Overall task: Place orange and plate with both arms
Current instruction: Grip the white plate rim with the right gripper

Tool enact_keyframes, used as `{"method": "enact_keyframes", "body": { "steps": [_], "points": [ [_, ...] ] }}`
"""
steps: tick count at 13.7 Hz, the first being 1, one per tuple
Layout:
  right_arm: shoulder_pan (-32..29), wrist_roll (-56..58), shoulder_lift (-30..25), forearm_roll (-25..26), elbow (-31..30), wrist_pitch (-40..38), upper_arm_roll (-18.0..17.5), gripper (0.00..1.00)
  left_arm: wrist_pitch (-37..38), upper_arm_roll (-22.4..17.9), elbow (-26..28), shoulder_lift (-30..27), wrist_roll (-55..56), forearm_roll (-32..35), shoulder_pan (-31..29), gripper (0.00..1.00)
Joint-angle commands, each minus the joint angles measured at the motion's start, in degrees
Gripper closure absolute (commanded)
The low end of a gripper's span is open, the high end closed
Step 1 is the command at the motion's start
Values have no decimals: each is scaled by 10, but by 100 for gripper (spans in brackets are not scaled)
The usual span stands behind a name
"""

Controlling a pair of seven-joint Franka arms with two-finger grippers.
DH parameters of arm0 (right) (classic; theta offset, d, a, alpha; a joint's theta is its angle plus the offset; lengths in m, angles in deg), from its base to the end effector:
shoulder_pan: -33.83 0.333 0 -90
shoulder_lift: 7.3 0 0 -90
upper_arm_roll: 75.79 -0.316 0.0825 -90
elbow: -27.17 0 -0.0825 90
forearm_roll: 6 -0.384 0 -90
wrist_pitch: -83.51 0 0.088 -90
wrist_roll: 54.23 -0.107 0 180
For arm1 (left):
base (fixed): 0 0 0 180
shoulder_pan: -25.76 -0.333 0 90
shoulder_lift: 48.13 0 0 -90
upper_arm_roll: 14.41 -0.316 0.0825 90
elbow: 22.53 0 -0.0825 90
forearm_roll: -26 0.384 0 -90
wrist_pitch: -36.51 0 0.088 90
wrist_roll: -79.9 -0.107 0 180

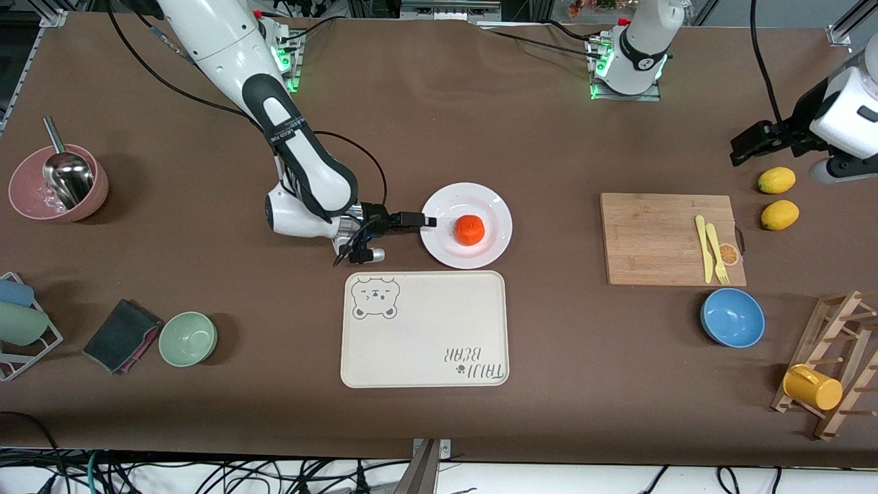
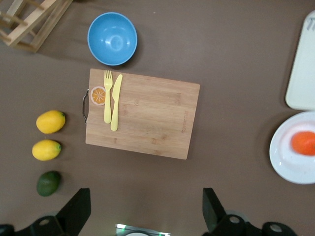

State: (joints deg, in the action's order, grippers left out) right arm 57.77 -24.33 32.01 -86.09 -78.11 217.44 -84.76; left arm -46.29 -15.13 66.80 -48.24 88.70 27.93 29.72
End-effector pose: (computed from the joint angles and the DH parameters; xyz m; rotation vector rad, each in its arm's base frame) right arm 0.5253 0.3537 0.1526 -2.1754 0.1012 0.2385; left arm 0.5396 -0.0266 0.6208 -3.0881 -0.1536 0.1670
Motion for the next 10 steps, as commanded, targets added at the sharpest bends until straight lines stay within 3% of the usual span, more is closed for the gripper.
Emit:
{"method": "enact_keyframes", "body": {
  "steps": [1, 4, 5, 8, 10],
  "points": [
    [23, 38, 26, -1, 20, 47, 0, 0, 8, -16, -9, -2, -67, -3, -4, 0],
    [30, 41, 31, -6, 28, 55, -1, 1, 4, -20, -8, -2, -67, -19, -13, 0],
    [32, 42, 31, -3, 29, 54, -1, 7, 4, -40, -9, -2, -69, -31, -13, 0],
    [32, 69, 47, -1, 32, 52, -1, 49, 4, -60, -9, -2, -65, -58, -12, 0],
    [33, 82, 54, -1, 35, 51, -1, 52, -4, -60, -9, -2, -64, -57, -12, 0]
  ]
}}
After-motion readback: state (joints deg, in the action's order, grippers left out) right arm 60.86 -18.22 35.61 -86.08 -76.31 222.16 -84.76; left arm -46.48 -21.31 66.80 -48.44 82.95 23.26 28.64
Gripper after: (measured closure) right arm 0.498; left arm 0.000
